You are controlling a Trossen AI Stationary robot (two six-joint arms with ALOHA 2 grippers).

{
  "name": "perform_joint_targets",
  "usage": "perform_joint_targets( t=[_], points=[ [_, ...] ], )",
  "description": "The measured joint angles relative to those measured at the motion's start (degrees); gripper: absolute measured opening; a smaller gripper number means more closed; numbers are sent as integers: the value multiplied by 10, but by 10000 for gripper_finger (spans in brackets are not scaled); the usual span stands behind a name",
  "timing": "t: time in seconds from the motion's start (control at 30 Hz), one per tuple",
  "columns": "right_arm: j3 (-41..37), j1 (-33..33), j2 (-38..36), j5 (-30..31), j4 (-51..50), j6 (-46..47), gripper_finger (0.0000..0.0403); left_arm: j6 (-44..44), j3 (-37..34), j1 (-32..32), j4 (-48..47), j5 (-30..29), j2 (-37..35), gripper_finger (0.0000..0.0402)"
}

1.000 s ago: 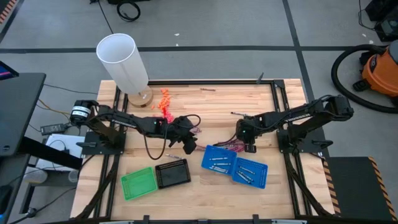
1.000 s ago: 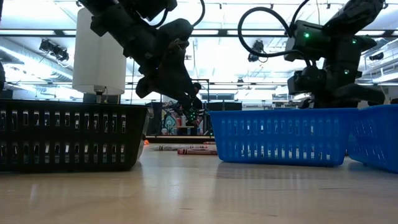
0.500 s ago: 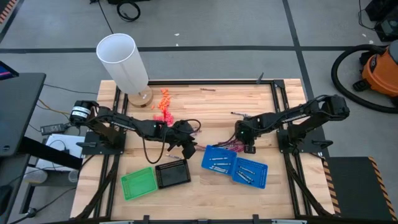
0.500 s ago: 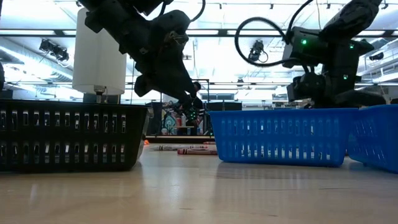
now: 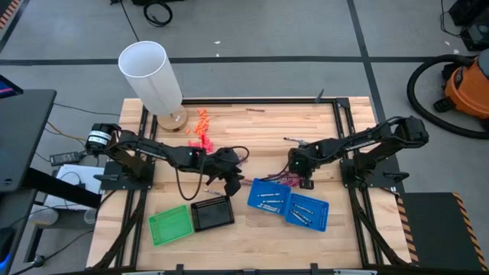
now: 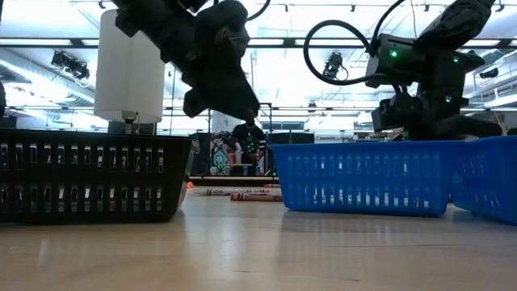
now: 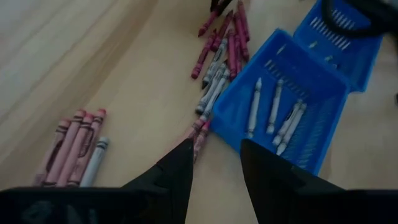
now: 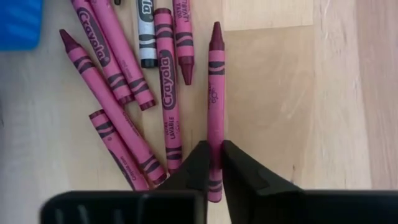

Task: Sort crayons
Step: Put the red crayon into the green bin

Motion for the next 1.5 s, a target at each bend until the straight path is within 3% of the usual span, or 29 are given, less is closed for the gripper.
perform_joint_targets(
  t=[0.17, 0.53, 1.0, 1.5],
  points=[
    [8, 0, 1, -2, -10, 1, 15, 45, 0, 0, -31, -25, 0, 150],
    [91, 0, 1, 12, -41, 13, 31, 139, 0, 4, 2, -81, 0, 222],
    [258, 19, -1, -2, -42, -47, 32, 136, 0, 30, 133, -79, 0, 206],
    [287, 13, -1, -2, 4, -62, 33, 136, 0, 30, 201, -93, 0, 220]
  ],
)
